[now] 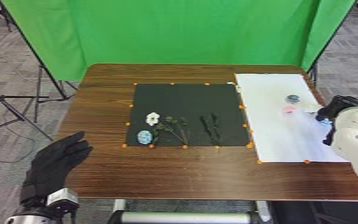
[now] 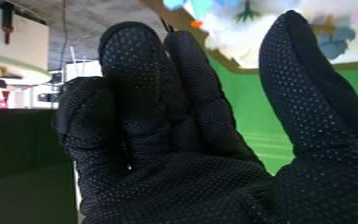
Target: Arrange flowers
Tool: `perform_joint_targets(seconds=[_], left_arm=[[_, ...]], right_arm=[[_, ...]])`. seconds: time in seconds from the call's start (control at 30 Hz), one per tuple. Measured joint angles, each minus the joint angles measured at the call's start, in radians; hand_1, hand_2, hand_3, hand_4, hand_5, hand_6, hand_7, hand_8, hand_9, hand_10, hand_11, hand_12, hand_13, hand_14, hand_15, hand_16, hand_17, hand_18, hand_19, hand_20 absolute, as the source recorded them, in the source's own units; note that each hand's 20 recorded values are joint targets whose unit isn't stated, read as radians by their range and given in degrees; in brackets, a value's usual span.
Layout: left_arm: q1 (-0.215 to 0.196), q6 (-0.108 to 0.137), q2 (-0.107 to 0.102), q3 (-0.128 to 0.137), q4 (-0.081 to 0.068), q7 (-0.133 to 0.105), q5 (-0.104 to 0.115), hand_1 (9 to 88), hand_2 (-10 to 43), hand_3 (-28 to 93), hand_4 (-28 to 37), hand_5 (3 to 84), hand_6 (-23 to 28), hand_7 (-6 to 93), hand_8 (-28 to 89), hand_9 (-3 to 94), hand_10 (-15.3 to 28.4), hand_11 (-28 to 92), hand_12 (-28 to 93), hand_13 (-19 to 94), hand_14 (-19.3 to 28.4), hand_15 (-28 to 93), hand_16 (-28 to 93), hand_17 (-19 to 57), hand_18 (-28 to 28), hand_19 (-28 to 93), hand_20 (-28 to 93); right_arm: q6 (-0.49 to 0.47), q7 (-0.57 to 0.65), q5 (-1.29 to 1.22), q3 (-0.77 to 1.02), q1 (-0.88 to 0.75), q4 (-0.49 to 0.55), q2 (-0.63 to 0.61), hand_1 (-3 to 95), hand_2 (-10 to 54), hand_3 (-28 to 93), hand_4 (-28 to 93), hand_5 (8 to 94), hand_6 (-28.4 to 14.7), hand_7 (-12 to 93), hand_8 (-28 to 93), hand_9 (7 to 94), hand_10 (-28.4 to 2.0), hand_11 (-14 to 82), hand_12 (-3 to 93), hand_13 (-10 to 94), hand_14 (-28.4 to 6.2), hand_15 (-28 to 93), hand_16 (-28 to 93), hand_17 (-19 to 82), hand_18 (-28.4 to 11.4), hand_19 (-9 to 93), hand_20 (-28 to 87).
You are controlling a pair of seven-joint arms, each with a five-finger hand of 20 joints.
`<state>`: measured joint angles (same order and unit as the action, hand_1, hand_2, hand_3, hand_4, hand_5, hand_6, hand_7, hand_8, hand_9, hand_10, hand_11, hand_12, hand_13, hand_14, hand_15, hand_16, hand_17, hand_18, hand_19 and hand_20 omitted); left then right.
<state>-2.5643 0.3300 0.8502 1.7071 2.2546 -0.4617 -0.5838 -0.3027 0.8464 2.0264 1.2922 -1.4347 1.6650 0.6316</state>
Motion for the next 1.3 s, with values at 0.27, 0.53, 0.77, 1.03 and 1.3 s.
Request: perform_joint_targets(seconds=[0.27,0.53,0.77,1.03,1.3], left_arm=[[0.002,-0.006,0.014,0.003,0.000,0.011,-0.005,27.0,4.7,82,-20.3,44.1,13.1,20.6,-11,38.4,22.3,41,11,25,27.8,65,-14,-9.6,21.9,60,7],[0.002,-0.007,0.021,0.004,0.000,0.012,-0.005,27.0,4.6,82,-20.4,44.1,13.1,20.6,-11,38.5,22.4,41,11,25,27.8,65,-14,-9.6,21.9,60,7],[0.005,-0.009,0.024,0.003,0.000,0.020,-0.006,27.0,4.7,82,-20.4,44.0,13.1,20.9,-11,38.5,22.3,41,11,25,27.8,65,-14,-9.6,21.9,60,7],[0.012,-0.012,0.030,0.003,0.000,0.026,-0.009,27.0,4.8,82,-20.4,44.1,13.1,20.8,-11,38.5,22.3,41,11,25,27.8,65,-14,-9.7,21.9,60,7],[0.012,-0.012,0.030,0.003,-0.001,0.023,-0.008,27.0,4.8,82,-20.3,44.2,13.1,20.8,-11,38.4,22.4,41,11,25,27.8,65,-14,-9.7,21.9,60,7]], right_arm=[[-0.008,0.005,-0.002,0.031,-0.048,0.000,0.015,30.9,-5.6,79,-26,53.4,-6.0,17,-12,56.2,-17.5,18.8,15.7,64,-11.6,71,16,51,-14.9,93,22],[-0.024,-0.018,0.013,0.053,-0.060,-0.026,0.031,31.5,-5.4,79,-26,53.5,-5.4,18,-12,56.5,-16.8,18.8,15.7,64,-11.5,71,16,51,-14.9,93,22],[0.028,0.011,0.018,-0.043,0.004,-0.049,0.021,34.1,-4.3,78,-27,56.4,-3.5,19,-13,60.6,-14.1,20.0,15.5,67,-10.0,69,15,51,-14.9,93,21],[0.080,0.024,0.049,-0.072,0.011,-0.051,0.021,42.6,-4.5,76,-28,61.9,-0.3,22,-10,68.6,-10.5,20.6,15.5,72,-7.3,67,17,52,-14.2,93,20],[0.093,0.022,0.075,-0.079,0.011,-0.062,0.021,54.7,-8.8,71,-28,70.1,1.1,27,-3,83.3,-7.3,8.9,30.8,76,-4.6,65,19,52,-14.4,93,27]])
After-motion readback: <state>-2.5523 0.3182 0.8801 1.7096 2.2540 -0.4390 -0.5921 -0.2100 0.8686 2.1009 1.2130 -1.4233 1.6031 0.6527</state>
